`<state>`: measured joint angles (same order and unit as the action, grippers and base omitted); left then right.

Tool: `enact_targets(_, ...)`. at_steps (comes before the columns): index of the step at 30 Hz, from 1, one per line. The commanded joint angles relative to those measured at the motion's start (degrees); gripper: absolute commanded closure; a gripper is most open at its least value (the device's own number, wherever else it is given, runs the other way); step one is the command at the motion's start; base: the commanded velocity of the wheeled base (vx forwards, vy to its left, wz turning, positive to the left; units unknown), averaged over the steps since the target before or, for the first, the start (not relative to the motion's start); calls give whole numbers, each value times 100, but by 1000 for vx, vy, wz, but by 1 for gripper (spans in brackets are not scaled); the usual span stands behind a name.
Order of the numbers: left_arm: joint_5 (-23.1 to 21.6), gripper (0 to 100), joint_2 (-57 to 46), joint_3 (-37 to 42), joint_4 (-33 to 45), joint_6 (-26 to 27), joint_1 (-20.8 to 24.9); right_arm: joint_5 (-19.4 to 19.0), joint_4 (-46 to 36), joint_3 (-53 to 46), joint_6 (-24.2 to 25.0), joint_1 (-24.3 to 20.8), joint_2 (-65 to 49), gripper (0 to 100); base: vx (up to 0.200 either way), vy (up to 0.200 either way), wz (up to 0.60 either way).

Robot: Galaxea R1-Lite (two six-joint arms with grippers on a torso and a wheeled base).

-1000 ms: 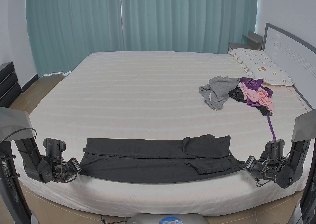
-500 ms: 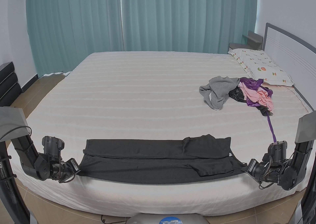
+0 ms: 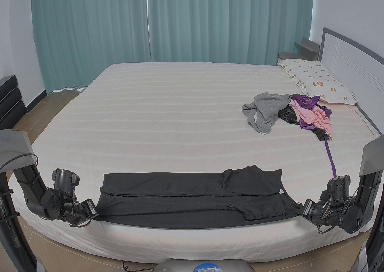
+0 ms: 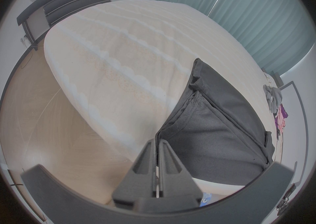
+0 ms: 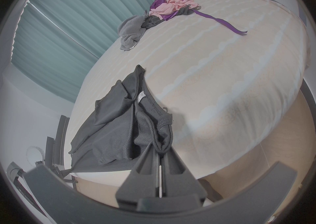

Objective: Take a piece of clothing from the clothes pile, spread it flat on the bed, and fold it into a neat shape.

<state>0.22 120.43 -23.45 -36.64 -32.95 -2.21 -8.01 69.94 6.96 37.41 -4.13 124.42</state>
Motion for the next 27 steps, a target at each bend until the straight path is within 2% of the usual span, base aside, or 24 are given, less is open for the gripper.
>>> enact_targets(1,4,100,-2,8,70,52,1,1,2,-63,-94,9,100,100,0,0,0)
enact_targets(13,-22,100,51,43,122,78,27,10,29,-116,-270,-9,267,100,0,0,0)
enact_targets(14,-31,0,68,43,122,78,36,10,46,-107,-296,-17,311,100,0,0,0)
enact_targets(15,-31,0,68,43,122,78,45,1,55,-98,-305,-17,338,100,0,0,0)
enact_targets(16,-31,0,68,43,122,78,45,1,55,-98,-305,-17,338,0,0,0,0)
enact_targets(21,-171,0,33,-28,122,26,71,1,161,-54,-305,123,223,0,0,0,0)
enact_targets(27,-330,0,-134,-212,96,-62,-140,-157,178,200,-305,378,-576,0,0,0,0)
